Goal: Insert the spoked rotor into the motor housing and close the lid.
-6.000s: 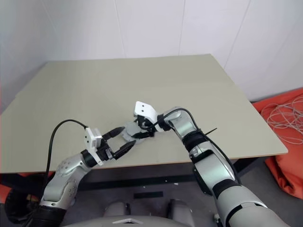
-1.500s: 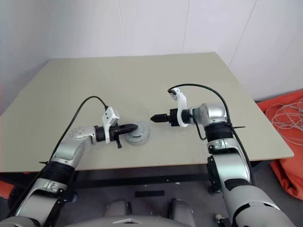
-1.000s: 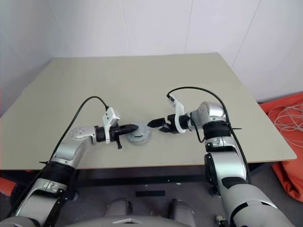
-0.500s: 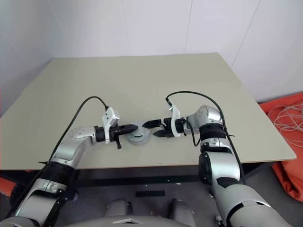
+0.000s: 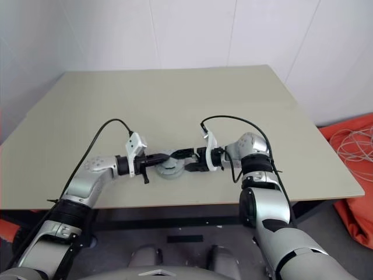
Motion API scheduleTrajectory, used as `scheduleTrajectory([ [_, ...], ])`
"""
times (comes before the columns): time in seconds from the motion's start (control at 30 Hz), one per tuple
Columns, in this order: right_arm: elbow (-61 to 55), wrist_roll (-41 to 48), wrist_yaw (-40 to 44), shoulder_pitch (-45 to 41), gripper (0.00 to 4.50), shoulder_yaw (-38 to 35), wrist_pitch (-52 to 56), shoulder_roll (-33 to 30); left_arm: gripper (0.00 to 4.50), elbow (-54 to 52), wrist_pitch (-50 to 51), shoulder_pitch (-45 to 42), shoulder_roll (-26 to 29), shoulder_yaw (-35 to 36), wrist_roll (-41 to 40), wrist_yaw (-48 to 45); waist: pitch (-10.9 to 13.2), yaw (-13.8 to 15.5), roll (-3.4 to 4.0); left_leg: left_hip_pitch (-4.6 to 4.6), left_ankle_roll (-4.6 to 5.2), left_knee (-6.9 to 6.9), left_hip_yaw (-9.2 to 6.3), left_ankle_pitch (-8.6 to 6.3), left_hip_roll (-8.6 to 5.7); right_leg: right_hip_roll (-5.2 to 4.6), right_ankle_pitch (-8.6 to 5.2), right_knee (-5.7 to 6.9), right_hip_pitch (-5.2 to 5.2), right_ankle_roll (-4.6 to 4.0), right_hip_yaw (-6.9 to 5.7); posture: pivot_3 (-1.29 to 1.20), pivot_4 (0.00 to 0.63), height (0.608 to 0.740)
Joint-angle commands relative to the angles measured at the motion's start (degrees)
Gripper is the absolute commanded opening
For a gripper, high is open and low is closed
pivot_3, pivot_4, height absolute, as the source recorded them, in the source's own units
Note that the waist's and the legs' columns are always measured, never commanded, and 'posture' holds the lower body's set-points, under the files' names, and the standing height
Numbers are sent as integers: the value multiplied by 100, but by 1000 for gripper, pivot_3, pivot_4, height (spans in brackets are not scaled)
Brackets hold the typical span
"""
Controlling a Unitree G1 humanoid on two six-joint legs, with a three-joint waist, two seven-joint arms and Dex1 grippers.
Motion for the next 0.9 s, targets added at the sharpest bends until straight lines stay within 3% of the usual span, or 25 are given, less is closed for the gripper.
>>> scheduleTrajectory([
  [0.03,-19,253,-40,-16,4486,-223,-81,139,0,25,113,108,73,-71,131,27,0,-3,0,0,-1,0,0,0,0,0,0,0,0,0,0,0,0,740],
  [0.23,-72,302,-90,28,4486,-357,-8,200,0,-33,149,139,72,-82,120,36,0,-3,0,1,-3,-5,0,2,0,0,3,0,-1,-5,0,0,0,740],
  [0.37,-97,339,-69,39,3328,-356,34,199,0,-56,163,153,67,-80,114,38,0,1,1,-1,-4,-8,0,2,-1,0,3,-1,-2,-5,0,0,0,740],
  [0.5,-98,360,-46,20,1891,-354,60,182,0,-60,172,161,65,-65,118,35,0,3,1,-4,-4,-8,0,2,-2,0,3,-1,-6,-5,0,0,0,740],
  [0.6,-85,388,-56,9,1105,-352,54,164,0,-65,182,168,59,-52,124,33,-1,4,4,-1,-4,-9,1,3,-1,0,0,-1,-6,-1,0,0,0,740],
  [0.9,-125,414,-60,28,1088,-344,97,124,0,-73,177,183,57,-50,119,26,-1,7,4,-6,-8,-12,1,5,-2,0,3,-1,-10,-5,0,0,0,740],
])
